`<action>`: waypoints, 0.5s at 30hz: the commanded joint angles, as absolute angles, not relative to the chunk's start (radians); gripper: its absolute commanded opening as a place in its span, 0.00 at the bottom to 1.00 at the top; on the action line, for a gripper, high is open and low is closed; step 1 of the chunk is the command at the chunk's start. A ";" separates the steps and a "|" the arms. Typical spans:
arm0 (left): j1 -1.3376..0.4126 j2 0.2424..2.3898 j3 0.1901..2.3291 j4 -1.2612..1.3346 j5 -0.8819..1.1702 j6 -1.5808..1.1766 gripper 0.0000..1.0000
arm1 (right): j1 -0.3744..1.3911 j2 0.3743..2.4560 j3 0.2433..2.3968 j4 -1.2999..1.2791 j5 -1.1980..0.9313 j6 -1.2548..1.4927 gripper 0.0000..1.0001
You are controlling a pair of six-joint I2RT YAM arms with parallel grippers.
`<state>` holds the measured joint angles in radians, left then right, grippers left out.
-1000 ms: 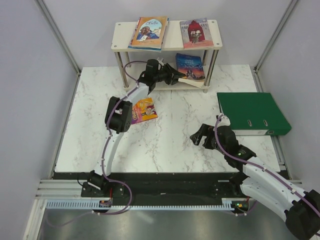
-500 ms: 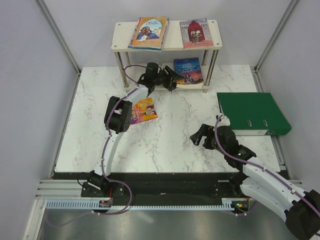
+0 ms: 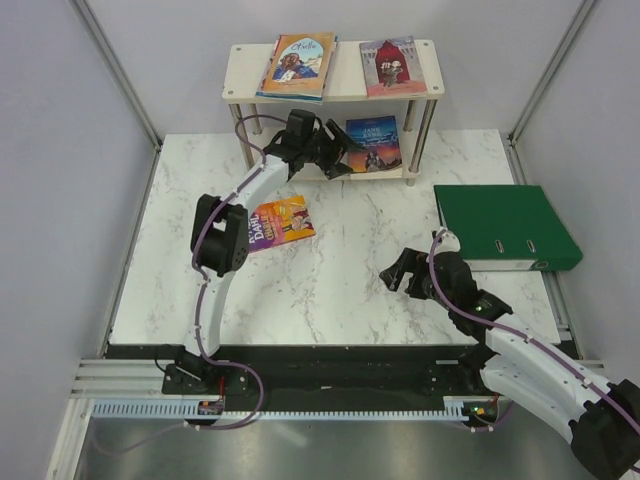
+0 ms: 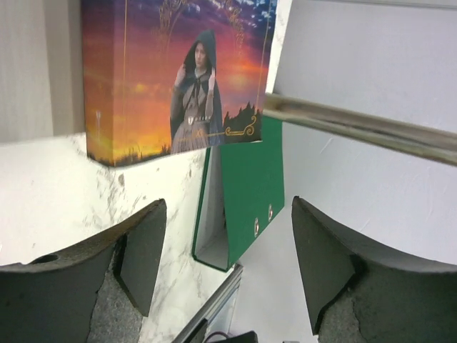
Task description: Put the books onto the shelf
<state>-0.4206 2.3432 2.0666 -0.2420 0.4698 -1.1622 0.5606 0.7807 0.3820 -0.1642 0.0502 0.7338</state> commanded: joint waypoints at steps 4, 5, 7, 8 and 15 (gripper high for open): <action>-0.387 2.186 1.935 -0.362 0.301 -1.051 0.79 | 0.560 0.772 0.374 -0.127 0.040 0.739 0.97; -0.388 2.165 1.918 -0.364 0.299 -1.042 0.79 | 0.560 0.776 0.376 -0.124 0.038 0.735 0.98; -0.391 2.134 1.855 -0.362 0.302 -1.010 0.79 | 0.560 0.790 0.379 -0.101 0.020 0.732 0.98; -0.394 2.090 1.826 -0.364 0.299 -0.997 0.79 | 0.561 0.822 0.380 -0.089 0.011 0.730 0.98; -0.411 1.754 1.391 -0.359 0.140 -0.850 0.82 | 0.563 1.136 0.455 0.159 -0.173 0.738 0.98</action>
